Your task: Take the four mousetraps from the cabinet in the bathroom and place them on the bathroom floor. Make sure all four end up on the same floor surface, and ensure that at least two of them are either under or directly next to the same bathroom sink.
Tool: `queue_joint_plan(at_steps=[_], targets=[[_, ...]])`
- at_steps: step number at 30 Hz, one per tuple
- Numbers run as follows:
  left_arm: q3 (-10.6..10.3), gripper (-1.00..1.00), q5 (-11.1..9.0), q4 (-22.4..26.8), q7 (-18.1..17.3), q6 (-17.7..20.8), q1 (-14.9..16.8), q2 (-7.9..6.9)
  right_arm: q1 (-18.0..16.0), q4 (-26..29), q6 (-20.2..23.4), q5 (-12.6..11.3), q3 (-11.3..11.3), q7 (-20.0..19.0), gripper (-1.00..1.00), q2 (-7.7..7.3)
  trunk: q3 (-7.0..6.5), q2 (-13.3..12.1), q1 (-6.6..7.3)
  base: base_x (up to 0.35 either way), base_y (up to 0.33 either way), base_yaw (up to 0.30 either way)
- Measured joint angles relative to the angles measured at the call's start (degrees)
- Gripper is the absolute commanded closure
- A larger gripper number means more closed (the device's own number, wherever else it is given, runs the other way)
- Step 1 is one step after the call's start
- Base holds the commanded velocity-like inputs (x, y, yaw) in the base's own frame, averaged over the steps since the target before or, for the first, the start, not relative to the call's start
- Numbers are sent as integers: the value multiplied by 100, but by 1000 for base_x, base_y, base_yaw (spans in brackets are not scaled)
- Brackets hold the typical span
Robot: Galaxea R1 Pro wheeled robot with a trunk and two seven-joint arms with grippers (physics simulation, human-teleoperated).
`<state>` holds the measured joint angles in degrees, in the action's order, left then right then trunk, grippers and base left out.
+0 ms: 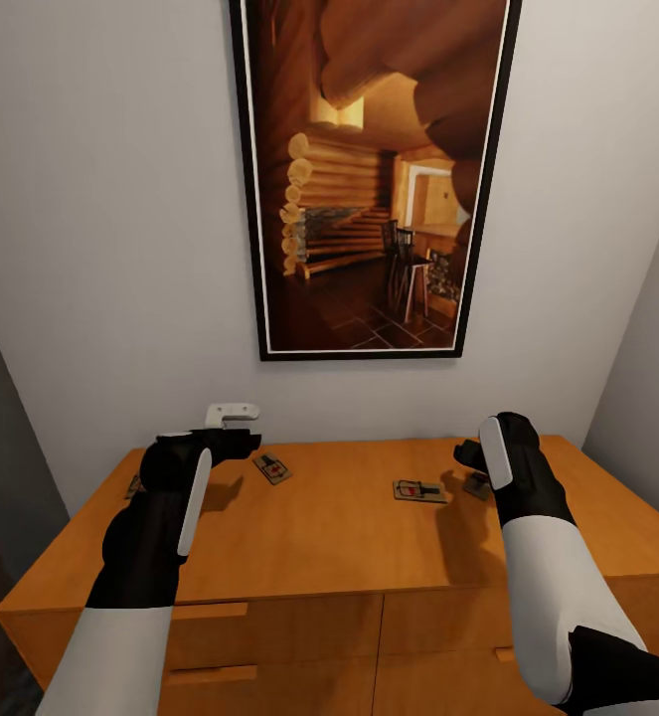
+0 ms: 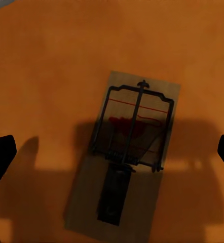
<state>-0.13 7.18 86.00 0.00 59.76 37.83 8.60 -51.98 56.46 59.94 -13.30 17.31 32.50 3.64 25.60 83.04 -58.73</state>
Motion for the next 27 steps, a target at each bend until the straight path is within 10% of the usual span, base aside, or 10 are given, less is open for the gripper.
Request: queue_joint_plan(at_steps=[27], targets=[[3,-100,-519,-42,-2,0,-86,13,227,389,-1,52,-136,-17,-100,-78,0,0,0,0,0,0]])
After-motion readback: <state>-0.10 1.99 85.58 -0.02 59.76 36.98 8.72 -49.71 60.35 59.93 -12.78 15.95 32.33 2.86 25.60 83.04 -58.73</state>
